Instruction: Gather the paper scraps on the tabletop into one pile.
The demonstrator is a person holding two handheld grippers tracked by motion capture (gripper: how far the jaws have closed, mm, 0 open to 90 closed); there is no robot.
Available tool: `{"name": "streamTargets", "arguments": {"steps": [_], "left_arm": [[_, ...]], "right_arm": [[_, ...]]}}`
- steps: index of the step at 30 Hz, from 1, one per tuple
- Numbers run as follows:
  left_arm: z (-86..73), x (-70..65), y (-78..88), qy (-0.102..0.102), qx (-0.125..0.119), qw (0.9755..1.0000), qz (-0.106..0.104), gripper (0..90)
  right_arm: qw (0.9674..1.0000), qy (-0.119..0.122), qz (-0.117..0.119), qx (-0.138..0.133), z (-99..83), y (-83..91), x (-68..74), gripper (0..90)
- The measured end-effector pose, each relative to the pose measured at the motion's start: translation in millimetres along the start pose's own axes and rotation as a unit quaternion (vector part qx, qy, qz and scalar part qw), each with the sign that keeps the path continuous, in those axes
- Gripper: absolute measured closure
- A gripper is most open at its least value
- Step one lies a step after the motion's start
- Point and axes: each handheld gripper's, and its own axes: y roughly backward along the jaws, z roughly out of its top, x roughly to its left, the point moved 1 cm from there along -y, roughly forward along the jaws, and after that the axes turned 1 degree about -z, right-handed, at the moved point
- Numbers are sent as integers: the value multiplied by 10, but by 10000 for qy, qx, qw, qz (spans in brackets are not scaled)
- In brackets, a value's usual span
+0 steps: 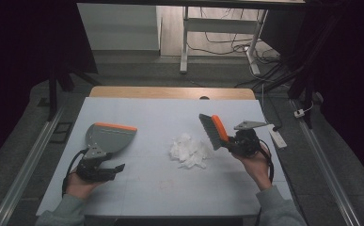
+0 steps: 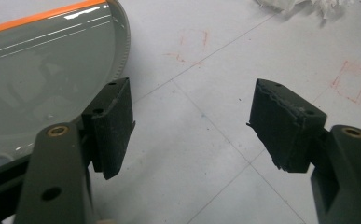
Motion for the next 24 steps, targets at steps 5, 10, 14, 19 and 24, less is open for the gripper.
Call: {"name": "streamTargets", "arguments": {"steps": [5,10,14,19,24], "left_arm": [[-16,-14,15,-17,-8,10000,-6,307],[-7,-28,29,-25,-64,10000,10,307],[4,-41,23,-56,-73,10000,6,307],[3,-38,26,-58,-81,10000,-7,307],[3,-43,25,-82,-79,9999,-15,307]], "right_arm": [[9999,94,-66,-61,-230,162,7,700],[9997,-18,-76,-212,-465,329,-26,700],[9997,-32,-104,-219,-591,376,-47,699],[9997,-26,-117,-221,-628,374,-57,699],[9996,16,-120,-238,-621,385,-43,699]]}}
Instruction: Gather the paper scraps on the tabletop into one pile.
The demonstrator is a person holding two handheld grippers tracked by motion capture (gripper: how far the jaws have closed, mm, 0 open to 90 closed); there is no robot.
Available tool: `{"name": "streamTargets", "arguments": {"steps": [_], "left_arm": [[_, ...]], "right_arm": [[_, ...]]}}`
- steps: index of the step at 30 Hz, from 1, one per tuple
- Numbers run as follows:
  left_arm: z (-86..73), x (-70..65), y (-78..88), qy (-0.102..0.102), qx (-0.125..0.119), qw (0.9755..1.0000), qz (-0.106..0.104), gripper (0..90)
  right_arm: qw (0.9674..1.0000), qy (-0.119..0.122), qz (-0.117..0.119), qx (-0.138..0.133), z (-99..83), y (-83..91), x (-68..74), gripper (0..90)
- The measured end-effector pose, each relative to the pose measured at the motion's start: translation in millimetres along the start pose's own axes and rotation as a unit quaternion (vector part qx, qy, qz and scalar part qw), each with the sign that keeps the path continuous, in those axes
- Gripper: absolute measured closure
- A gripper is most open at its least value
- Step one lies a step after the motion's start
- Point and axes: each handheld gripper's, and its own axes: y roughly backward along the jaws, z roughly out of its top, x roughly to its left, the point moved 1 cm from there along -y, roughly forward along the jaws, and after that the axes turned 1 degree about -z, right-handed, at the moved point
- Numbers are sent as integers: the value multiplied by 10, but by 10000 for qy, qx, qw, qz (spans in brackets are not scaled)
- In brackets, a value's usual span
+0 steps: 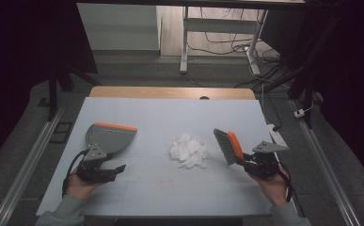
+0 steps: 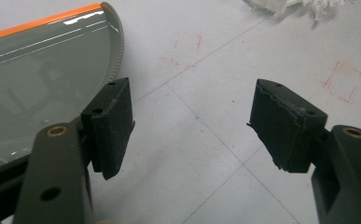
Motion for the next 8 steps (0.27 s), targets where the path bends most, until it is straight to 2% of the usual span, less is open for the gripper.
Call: {"name": "streamTargets", "arguments": {"steps": [8], "left_arm": [[3,0,4,-4,-8,10000,1,306]], "right_arm": [[10000,12,25,-51,5,53,14,699]]}}
